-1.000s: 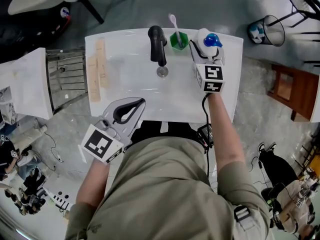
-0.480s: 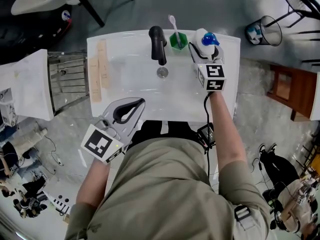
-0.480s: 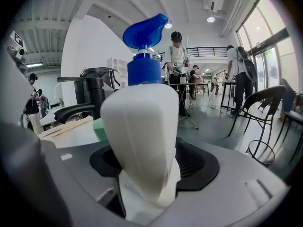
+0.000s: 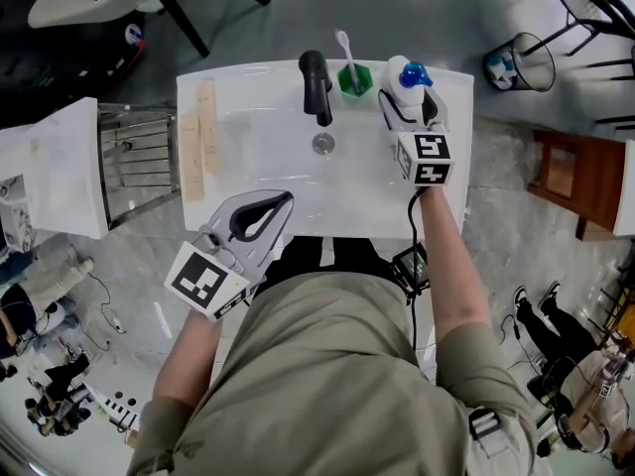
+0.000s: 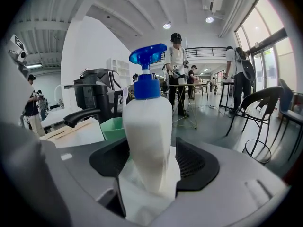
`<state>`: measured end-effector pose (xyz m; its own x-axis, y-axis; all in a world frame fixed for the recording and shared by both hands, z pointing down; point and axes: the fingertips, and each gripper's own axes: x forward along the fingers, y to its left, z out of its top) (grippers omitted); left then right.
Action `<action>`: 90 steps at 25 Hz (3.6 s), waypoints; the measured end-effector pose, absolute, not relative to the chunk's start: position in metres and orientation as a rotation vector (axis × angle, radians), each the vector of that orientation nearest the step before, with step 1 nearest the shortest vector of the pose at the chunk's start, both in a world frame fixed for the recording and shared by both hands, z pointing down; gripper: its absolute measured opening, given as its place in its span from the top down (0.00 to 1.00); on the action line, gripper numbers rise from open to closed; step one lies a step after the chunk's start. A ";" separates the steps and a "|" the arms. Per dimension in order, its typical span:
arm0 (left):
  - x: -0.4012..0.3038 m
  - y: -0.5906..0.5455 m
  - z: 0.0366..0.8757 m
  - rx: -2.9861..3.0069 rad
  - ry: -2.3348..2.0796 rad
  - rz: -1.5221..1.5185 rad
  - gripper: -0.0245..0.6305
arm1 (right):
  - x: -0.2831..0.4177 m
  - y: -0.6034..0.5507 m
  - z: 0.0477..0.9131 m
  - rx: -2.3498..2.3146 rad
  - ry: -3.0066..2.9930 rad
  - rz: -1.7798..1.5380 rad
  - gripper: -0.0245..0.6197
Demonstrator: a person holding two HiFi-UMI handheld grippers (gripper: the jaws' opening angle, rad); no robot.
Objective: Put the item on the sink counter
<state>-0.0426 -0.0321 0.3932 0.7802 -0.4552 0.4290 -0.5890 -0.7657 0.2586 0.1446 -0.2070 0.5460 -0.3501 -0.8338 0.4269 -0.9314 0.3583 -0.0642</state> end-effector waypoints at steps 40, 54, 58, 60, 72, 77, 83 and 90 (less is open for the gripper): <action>-0.043 -0.040 0.361 2.701 -0.749 0.306 0.95 | 0.112 -0.107 0.431 1.488 -2.392 0.357 0.53; -0.050 -0.037 0.358 2.703 -0.746 0.267 0.95 | 0.089 -0.078 0.364 1.486 -2.507 0.287 0.88; -0.051 -0.038 0.355 2.713 -0.742 0.256 0.95 | 0.080 -0.071 0.345 1.464 -2.533 0.274 0.93; -0.051 -0.037 0.354 2.714 -0.738 0.248 0.95 | 0.075 -0.065 0.339 1.450 -2.545 0.273 0.94; -0.051 -0.035 0.346 2.742 -0.707 0.249 0.95 | 0.067 -0.050 0.324 1.432 -2.562 0.305 0.94; -0.051 -0.035 0.346 2.748 -0.696 0.254 0.95 | 0.065 -0.050 0.324 1.438 -2.565 0.313 0.94; -0.050 -0.036 0.345 2.752 -0.686 0.258 0.95 | 0.065 -0.050 0.323 1.438 -2.563 0.322 0.94; -0.051 -0.038 0.347 2.752 -0.684 0.260 0.95 | 0.064 -0.052 0.327 1.433 -2.555 0.331 0.94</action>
